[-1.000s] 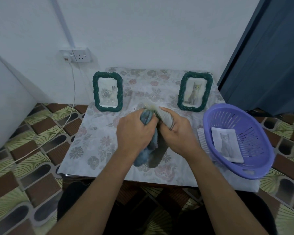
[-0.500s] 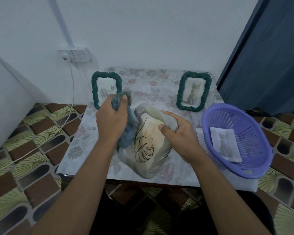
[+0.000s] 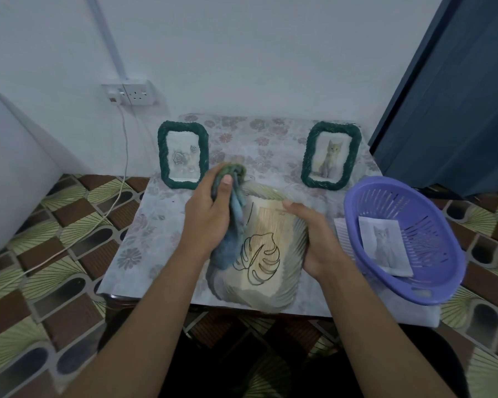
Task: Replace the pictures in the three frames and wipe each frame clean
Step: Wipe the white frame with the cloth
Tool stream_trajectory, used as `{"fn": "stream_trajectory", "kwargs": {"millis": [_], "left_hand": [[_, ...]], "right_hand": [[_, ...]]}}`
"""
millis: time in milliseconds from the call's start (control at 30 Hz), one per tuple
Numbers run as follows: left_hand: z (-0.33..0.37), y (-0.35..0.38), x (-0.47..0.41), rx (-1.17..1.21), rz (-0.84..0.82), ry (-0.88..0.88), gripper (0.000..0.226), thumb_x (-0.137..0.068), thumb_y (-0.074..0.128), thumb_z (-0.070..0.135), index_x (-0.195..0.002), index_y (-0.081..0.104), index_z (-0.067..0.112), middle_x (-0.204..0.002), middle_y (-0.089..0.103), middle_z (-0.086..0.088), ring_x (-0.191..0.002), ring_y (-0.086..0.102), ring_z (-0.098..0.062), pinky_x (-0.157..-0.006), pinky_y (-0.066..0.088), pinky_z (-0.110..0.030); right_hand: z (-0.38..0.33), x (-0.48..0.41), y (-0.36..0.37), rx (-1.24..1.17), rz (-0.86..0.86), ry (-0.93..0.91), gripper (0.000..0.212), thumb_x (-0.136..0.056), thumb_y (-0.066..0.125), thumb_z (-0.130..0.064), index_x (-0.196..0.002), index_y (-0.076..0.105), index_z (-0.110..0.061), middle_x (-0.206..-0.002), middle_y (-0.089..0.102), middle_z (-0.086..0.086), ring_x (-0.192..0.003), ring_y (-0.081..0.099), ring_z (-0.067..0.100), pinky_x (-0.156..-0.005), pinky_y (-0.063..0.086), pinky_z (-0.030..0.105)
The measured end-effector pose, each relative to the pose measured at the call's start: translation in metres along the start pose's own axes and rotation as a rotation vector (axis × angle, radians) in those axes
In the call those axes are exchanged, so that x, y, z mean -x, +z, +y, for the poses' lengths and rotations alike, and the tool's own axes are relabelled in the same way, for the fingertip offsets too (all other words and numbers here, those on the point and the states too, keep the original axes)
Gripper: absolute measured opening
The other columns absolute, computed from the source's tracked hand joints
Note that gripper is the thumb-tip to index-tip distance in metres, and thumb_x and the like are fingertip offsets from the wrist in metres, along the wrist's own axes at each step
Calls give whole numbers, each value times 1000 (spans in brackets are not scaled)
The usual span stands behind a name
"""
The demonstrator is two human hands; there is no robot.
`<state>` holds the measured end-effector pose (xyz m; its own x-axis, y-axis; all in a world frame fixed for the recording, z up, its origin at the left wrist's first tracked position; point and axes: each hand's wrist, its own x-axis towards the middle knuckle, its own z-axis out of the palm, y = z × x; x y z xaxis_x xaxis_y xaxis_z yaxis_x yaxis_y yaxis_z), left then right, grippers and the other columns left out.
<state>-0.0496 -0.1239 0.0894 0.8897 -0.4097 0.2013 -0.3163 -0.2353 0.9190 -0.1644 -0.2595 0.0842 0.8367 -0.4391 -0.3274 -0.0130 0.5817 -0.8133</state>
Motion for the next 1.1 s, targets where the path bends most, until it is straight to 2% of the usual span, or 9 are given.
{"fn": "stream_trajectory", "kwargs": {"millis": [100,267,367,467,567,700,900,1000,1100], "left_hand": [[-4,3,0,-8,107,-49,34,-103,41,41,-132,56,28,-123,63,6,-113,58,-7,-98,47,-22],[-3,8,6,-92,66,5,42,-105,34,42,-141,50,28,-139,56,4,-128,49,-11,-111,40,-36],[2,24,19,-364,-54,142,49,-105,23,47,-150,36,31,-155,37,7,-147,23,-18,-119,18,-47],[4,44,36,-520,-167,291,53,-104,14,50,-153,21,33,-159,17,17,-151,3,-10,-122,-2,-45],[-2,46,34,-631,-139,396,55,-102,10,53,-153,22,37,-155,16,22,-151,9,-15,-119,3,-54],[0,36,14,-662,-84,259,49,-99,11,60,-147,19,57,-164,8,15,-147,17,-29,-110,18,-63],[-1,44,-3,-424,93,47,62,-95,10,60,-133,51,34,-137,53,5,-126,46,-26,-101,38,-54],[8,50,11,-491,108,53,44,-102,21,50,-136,48,40,-144,48,14,-139,33,-23,-107,27,-53],[14,56,30,-522,28,100,45,-104,19,49,-147,33,47,-157,26,24,-150,4,-12,-112,10,-53]], "right_hand": [[0,3,0,-46,-68,9,40,-99,49,-34,-118,65,-3,-113,72,16,-102,71,31,-86,58,41],[4,1,4,94,-85,-68,43,-105,34,-45,-137,57,-27,-127,69,5,-118,65,22,-98,53,41],[6,-1,14,197,-2,-151,40,-106,36,-43,-125,67,-25,-118,73,-1,-113,67,15,-94,54,31],[5,-5,20,262,108,-178,37,-106,41,-37,-110,72,-18,-105,76,-2,-104,70,12,-93,55,28],[3,-4,17,249,149,-189,40,-106,43,-38,-119,69,-11,-113,74,5,-109,69,17,-102,52,39],[1,3,13,274,65,-264,29,-107,41,-28,-101,68,-21,-88,76,-17,-88,70,-5,-76,55,14],[2,-1,17,361,30,-360,35,-108,39,-25,-102,71,-12,-94,76,5,-90,71,15,-77,57,25],[10,-3,18,361,40,-366,34,-108,39,-27,-104,71,-16,-102,76,7,-98,70,17,-84,58,29],[14,-2,16,325,47,-341,30,-108,39,-24,-102,68,-26,-92,76,-17,-93,69,-2,-75,52,13]]}}
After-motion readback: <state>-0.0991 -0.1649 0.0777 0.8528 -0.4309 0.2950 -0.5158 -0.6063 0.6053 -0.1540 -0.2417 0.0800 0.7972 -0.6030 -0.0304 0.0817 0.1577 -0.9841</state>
